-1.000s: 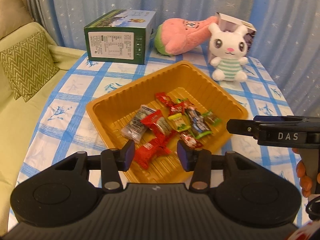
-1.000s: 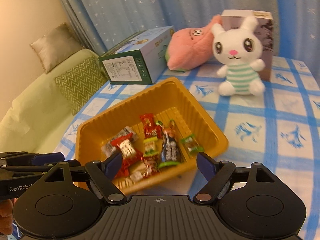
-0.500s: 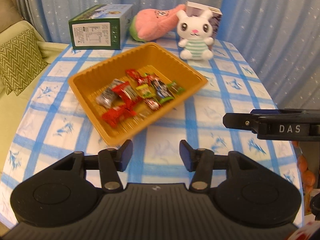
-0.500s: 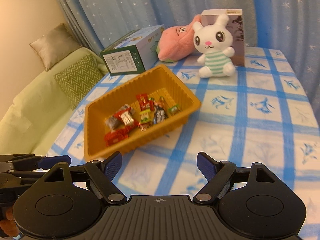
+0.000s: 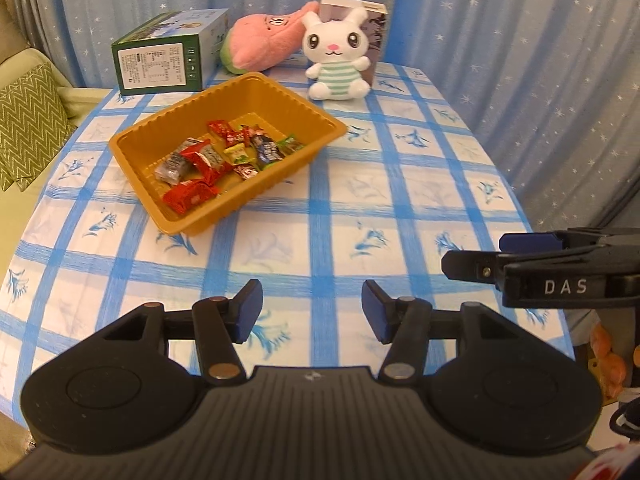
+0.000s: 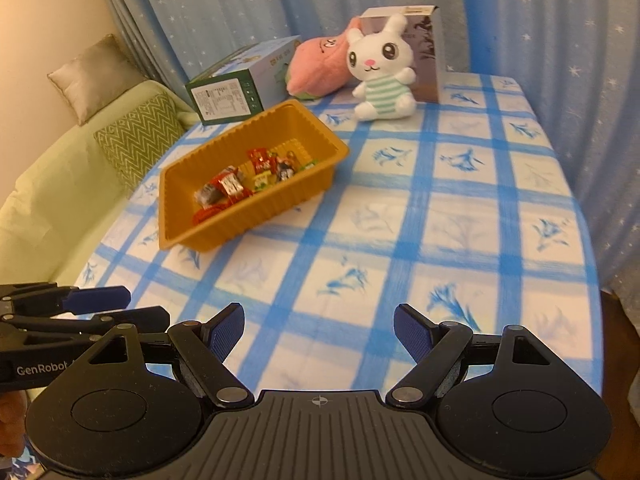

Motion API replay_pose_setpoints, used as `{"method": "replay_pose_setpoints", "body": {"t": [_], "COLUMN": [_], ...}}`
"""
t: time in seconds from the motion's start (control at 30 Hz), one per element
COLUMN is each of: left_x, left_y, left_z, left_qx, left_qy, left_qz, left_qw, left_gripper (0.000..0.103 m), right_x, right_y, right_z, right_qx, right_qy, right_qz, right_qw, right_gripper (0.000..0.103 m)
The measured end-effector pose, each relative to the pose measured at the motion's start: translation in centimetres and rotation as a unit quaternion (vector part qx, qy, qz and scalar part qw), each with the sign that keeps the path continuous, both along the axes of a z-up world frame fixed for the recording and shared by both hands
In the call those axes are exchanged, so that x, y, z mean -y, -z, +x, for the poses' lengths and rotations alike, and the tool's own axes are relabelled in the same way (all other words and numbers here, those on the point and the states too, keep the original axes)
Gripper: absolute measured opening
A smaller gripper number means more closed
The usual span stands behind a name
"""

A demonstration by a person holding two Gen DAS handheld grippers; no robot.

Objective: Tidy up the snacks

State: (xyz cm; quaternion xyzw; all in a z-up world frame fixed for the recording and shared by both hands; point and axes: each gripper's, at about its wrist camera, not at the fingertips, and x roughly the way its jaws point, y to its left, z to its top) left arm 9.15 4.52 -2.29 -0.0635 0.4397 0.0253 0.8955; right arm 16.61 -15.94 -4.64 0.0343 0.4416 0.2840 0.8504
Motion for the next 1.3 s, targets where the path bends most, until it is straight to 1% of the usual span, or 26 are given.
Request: {"method": "replay_pose_setpoints", "body": {"t": [0.3,0.53,0.8,1.3], "left_x": [2.9,4.6,5.6,5.8], "left_y": [-0.5,-0.8,-0.9,-1.0], "left_z": [-1.9,-2.7,-3.2,-3.2], "left_qx": [0.005,0.009,0.010,0.013], "left_qy": [0.013,0.021,0.023,0.023], "left_qz": [0.001,0.005,0.007,0.008], "left_qw": [0.9999,0.9997,0.9997,0.9996], "left_gripper": [0.054,0.054,0.054,0.054], "right_x": [3.0,4.6,5.8,6.0], "right_y": [-0.6,-0.5,-0.5,-0.5], "right_z": [-3.1,-4.5,-4.9,-5.0], "right_qx": [-0.001,-0.005,-0.005,-0.004], "right_qy": [0.009,0.017,0.031,0.031], "right_qz": [-0.007,-0.005,-0.002,-0.001], "right_qw": [1.000,1.000,1.000,1.000], "right_gripper": [0.082,0.082,0.082,0.082]}}
